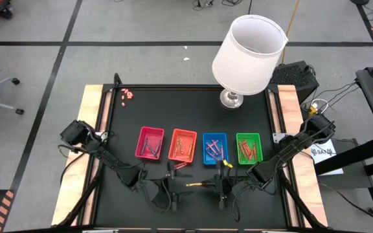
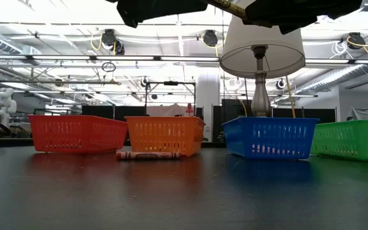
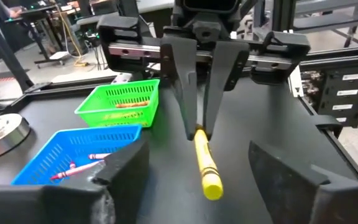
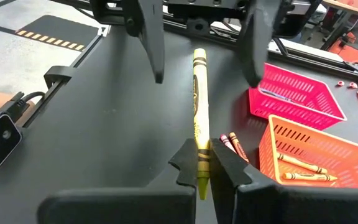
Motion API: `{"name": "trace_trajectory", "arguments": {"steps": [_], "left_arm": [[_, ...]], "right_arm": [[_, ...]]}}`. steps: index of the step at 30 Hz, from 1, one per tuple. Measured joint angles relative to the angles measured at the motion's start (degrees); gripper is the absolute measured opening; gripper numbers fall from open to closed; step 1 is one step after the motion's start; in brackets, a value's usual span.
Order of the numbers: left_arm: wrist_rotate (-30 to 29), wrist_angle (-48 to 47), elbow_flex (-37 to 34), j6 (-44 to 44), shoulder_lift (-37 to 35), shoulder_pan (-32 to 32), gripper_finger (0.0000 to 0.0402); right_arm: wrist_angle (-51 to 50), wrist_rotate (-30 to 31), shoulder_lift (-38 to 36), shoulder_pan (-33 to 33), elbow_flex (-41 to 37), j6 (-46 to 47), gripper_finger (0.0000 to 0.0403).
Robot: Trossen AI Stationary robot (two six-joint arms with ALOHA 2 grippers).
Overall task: Sort crayons
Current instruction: Put the yellow crayon into the orange bin
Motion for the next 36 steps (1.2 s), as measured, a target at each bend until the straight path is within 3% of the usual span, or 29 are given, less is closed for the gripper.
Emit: {"name": "trace_trajectory", "arguments": {"steps": [12, 18, 26, 36], "left_arm": [[-1.4, -1.8, 0.0, -0.1, 0.0, 0.0, 0.0144], [-1.4, -2.7, 0.0, -0.5, 0.0, 0.0, 0.0103], [-0.5, -2.5, 0.0, -1.1, 0.0, 0.0, 0.0071], [-1.6, -1.5, 0.0, -1.4, 0.0, 0.0, 0.0071]], "right_arm": [[0.2, 0.1, 0.0, 0.0, 0.0, 1.0, 0.0004], [0.4, 0.2, 0.0, 0.0, 0.0, 1.0, 0.0004], [2.6, 0.1, 0.0, -1.0, 0.0, 1.4, 0.0004], [2.4, 0.2, 0.0, -1.1, 0.0, 2.1, 0.0004]]}}
